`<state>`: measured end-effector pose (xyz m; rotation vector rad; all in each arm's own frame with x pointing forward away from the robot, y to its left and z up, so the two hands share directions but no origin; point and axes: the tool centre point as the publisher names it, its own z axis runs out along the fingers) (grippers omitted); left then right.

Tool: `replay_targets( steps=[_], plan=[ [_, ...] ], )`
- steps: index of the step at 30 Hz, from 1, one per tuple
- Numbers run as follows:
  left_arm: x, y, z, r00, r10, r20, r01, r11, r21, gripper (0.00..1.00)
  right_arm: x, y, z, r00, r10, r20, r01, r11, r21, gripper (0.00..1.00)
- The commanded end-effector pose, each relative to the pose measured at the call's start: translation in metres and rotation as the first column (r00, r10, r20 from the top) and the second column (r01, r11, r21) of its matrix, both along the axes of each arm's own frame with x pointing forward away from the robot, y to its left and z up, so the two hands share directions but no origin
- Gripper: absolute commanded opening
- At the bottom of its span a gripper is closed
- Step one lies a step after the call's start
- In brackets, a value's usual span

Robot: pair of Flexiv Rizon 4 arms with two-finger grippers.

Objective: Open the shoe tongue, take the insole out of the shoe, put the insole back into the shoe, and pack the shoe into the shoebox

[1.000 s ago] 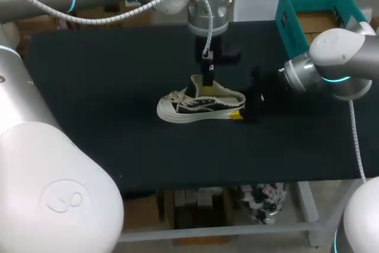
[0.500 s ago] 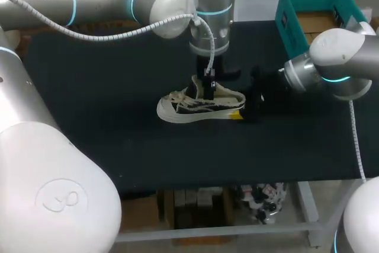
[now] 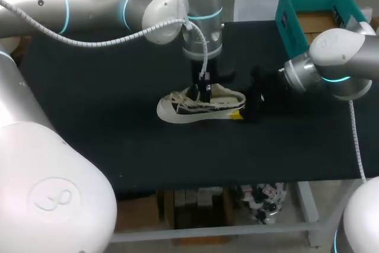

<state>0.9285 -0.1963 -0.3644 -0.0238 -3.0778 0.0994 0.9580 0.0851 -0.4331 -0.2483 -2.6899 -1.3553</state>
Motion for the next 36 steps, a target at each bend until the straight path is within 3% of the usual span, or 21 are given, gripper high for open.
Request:
replay_targets(
  steps=[1, 11, 24, 27, 36],
  plan=[
    [0.001, 0.000, -0.007, 1.000, -0.001, 0.005, 0.001, 1.000, 0.001, 0.00, -0.001, 0.003, -0.014, 1.000, 0.004, -0.005, -0.004, 1.000, 0.003, 0.00],
    [0.003, -0.004, -0.019, 0.999, -0.007, -0.036, 0.007, 1.000, 0.000, 0.00, -0.001, 0.003, -0.014, 1.000, 0.004, -0.005, -0.004, 1.000, 0.003, 0.00],
    [0.000, -0.008, -0.026, 1.000, -0.010, -0.012, 0.011, 0.999, 0.047, 0.00, -0.001, 0.003, -0.014, 1.000, 0.004, -0.005, -0.004, 1.000, 0.003, 0.00],
    [-0.001, -0.009, -0.026, 1.000, -0.009, -0.013, 0.010, 0.999, 0.045, 0.12, -0.001, 0.003, -0.014, 1.000, 0.004, -0.005, -0.004, 1.000, 0.003, 0.00],
    [-0.005, -0.013, -0.031, 1.000, -0.003, 0.004, 0.002, 0.998, 0.062, 0.21, -0.001, 0.003, -0.014, 1.000, 0.004, -0.005, -0.004, 1.000, 0.003, 0.00]
  ],
)
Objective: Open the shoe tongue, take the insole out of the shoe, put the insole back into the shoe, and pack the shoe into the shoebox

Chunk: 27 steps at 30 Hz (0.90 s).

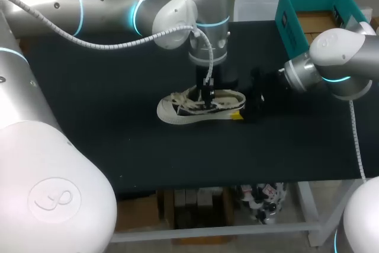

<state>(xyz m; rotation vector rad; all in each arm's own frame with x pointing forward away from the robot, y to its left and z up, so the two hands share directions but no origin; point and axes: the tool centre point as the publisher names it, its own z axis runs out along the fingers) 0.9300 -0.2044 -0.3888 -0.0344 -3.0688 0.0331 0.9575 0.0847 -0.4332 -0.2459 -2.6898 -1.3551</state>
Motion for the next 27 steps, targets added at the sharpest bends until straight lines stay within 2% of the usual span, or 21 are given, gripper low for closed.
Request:
replay_targets(
  steps=[1, 12, 21, 27],
  plan=[
    [-0.007, -0.005, -0.008, 1.000, 0.002, 0.015, -0.002, 1.000, 0.018, 0.22, -0.001, 0.003, -0.014, 1.000, 0.002, -0.006, -0.002, 1.000, 0.003, 0.00],
    [-0.006, -0.002, -0.028, 0.998, -0.001, 0.068, -0.003, 0.998, 0.066, 0.26, -0.001, 0.003, -0.014, 1.000, 0.002, -0.006, -0.002, 1.000, 0.003, 0.00],
    [0.004, 0.010, -0.047, 0.991, -0.022, 0.133, 0.014, 0.998, 0.059, 0.29, -0.001, 0.003, -0.014, 1.000, 0.002, -0.006, -0.002, 1.000, 0.003, 0.00],
    [0.014, 0.016, -0.051, 0.983, -0.040, 0.181, 0.032, 0.998, 0.046, 0.30, -0.001, 0.003, -0.014, 1.000, 0.002, -0.006, -0.002, 1.000, 0.003, 0.00]
  ],
)
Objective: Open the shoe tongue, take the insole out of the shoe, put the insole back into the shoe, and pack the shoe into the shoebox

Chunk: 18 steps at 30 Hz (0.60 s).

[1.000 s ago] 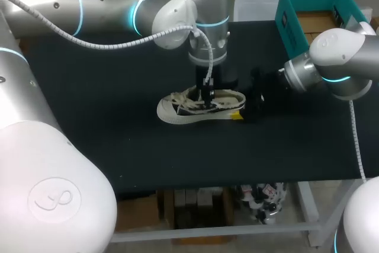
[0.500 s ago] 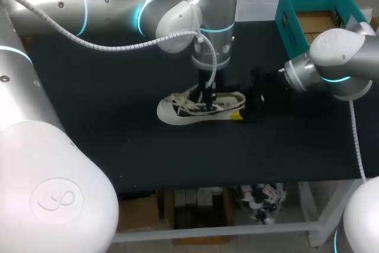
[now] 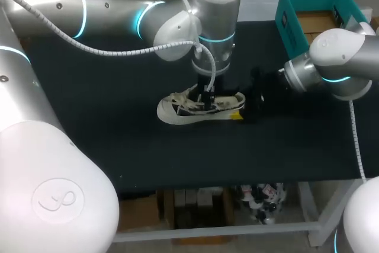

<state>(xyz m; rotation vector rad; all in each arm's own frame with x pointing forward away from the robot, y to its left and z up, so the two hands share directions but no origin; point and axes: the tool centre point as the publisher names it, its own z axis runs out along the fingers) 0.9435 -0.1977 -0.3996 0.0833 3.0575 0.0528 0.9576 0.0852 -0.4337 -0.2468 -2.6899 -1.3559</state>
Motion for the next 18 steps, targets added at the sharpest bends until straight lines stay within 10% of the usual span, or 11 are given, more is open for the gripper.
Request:
replay_targets(
  steps=[1, 18],
  plan=[
    [0.003, 0.010, -0.040, 0.999, -0.009, 0.035, 0.010, 1.000, -0.008, 0.31, -0.001, 0.003, -0.013, 1.000, 0.003, -0.006, -0.003, 1.000, 0.002, 0.00],
    [0.023, 0.008, -0.057, 0.991, -0.024, 0.130, 0.018, 0.999, 0.043, 0.29, -0.001, 0.003, -0.013, 1.000, 0.003, -0.006, -0.003, 1.000, 0.002, 0.00]
  ],
)
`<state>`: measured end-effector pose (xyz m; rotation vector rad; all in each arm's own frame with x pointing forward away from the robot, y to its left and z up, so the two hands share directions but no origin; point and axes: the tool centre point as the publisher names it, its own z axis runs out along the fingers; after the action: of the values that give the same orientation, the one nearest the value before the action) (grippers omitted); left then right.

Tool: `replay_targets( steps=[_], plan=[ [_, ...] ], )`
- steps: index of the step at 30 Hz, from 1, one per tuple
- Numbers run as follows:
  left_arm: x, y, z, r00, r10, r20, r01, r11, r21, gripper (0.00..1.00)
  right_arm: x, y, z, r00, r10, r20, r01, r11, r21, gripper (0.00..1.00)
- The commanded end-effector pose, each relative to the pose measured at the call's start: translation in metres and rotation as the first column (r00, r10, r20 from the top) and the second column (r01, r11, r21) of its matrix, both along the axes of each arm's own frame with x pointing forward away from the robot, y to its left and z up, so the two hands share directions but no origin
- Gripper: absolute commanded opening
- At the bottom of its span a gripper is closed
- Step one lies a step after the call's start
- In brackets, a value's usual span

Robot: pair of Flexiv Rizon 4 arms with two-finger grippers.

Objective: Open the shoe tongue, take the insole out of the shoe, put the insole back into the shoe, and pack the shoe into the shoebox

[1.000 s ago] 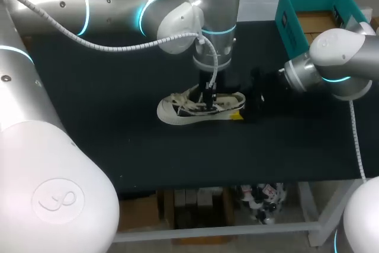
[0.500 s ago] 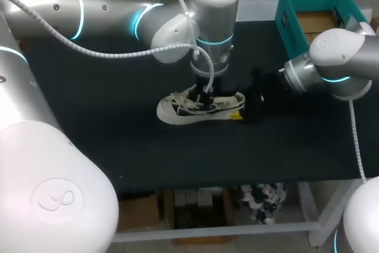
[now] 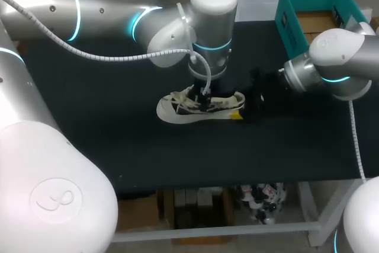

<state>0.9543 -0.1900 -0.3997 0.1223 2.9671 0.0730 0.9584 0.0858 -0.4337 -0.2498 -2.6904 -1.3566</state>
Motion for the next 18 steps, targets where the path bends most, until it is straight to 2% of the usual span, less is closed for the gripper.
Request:
replay_targets(
  steps=[1, 3, 5, 6, 7, 11, 18],
  plan=[
    [0.014, 0.000, -0.057, 0.999, 0.007, 0.046, -0.009, 1.000, 0.028, 0.29, -0.002, 0.002, -0.013, 1.000, 0.005, -0.006, -0.005, 1.000, 0.002, 0.00],
    [0.017, -0.001, -0.058, 0.997, 0.018, 0.076, -0.021, 0.999, 0.039, 0.25, -0.002, 0.002, -0.013, 1.000, 0.005, -0.006, -0.005, 1.000, 0.002, 0.00],
    [0.022, -0.001, -0.058, 0.995, 0.027, 0.092, -0.031, 0.999, 0.044, 0.18, -0.002, 0.002, -0.013, 1.000, 0.005, -0.006, -0.005, 1.000, 0.002, 0.00],
    [0.024, -0.001, -0.058, 0.994, 0.036, 0.100, -0.040, 0.998, 0.042, 0.12, -0.002, 0.002, -0.013, 1.000, 0.005, -0.006, -0.005, 1.000, 0.002, 0.00],
    [0.026, 0.000, -0.058, 0.994, 0.041, 0.104, -0.046, 0.998, 0.040, 0.00, -0.002, 0.002, -0.013, 1.000, 0.005, -0.006, -0.005, 1.000, 0.002, 0.00],
    [0.032, 0.004, -0.053, 0.993, 0.057, 0.106, -0.058, 0.998, 0.012, 0.00, -0.002, 0.002, -0.013, 1.000, 0.005, -0.006, -0.005, 1.000, 0.002, 0.00],
    [0.030, 0.005, -0.035, 0.991, 0.048, 0.126, -0.044, 0.998, -0.033, 0.00, -0.002, 0.002, -0.013, 1.000, 0.005, -0.006, -0.005, 1.000, 0.002, 0.00]
  ],
)
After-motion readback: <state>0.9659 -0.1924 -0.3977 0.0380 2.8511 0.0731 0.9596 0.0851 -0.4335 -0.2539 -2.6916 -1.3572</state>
